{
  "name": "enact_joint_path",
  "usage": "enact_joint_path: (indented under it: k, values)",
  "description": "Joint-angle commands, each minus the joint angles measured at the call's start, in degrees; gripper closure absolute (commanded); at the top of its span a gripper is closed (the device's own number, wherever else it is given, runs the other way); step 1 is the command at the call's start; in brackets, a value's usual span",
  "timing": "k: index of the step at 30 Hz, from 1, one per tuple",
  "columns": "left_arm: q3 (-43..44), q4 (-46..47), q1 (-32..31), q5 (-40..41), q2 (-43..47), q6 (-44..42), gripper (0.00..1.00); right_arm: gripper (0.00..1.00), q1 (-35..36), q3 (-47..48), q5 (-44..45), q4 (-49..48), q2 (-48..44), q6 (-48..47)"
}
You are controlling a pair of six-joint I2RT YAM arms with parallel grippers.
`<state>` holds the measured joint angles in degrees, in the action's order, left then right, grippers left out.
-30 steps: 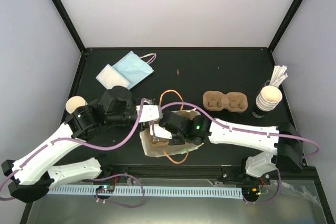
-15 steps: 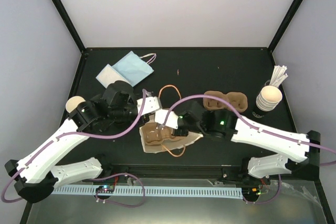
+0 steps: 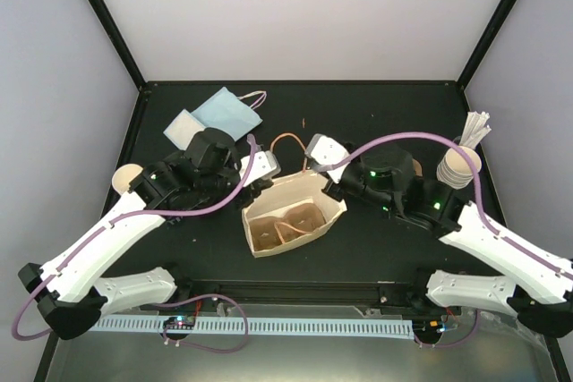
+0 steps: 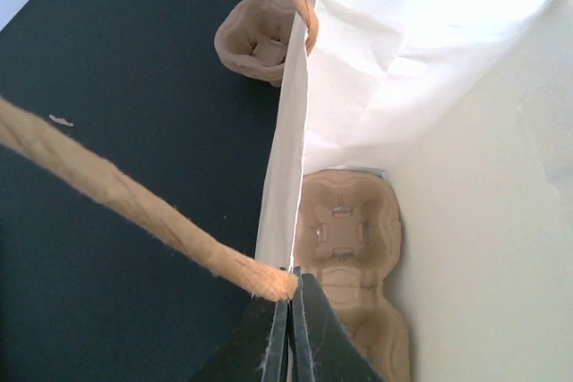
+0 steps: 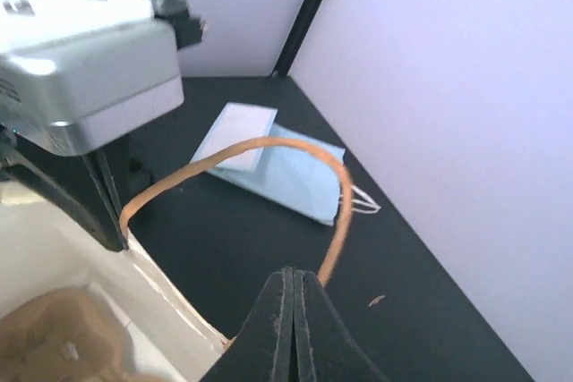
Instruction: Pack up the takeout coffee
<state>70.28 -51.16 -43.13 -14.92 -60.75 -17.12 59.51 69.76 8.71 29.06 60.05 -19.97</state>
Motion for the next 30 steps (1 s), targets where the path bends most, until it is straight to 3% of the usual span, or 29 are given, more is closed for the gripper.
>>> enact_joint_path:
  k: [1,6,12,15,18,30]
  values:
    - [3.2,1.3,0.8,-0.7,-0.1,4.3,0.98,0.99,-1.2,-0.8,3.5,-5.5,-2.7,4.3]
    - [3.3,3.8,1.4,0.1,-0.2,8.5,0.99,0.99,-3.0,-3.6,21.4,-10.1,-4.3,15.3]
    - [5.6,3.7,2.5,1.3,-2.0,14.7,0.99,0.98,-11.6,-2.6,20.9,-3.0,-3.9,26.9]
    - [7.7,2.3,3.8,2.6,-4.2,18.8,0.98,0.9,-15.3,-1.8,21.2,1.3,-2.4,32.0]
    - [9.5,1.6,5.9,2.4,-6.4,23.1,0.99,0.88,-17.8,-1.0,20.3,5.3,-1.0,36.1]
    - [9.3,6.6,12.8,-1.7,-9.6,32.3,0.98,0.73,-19.6,-3.1,17.0,8.2,-0.5,39.7]
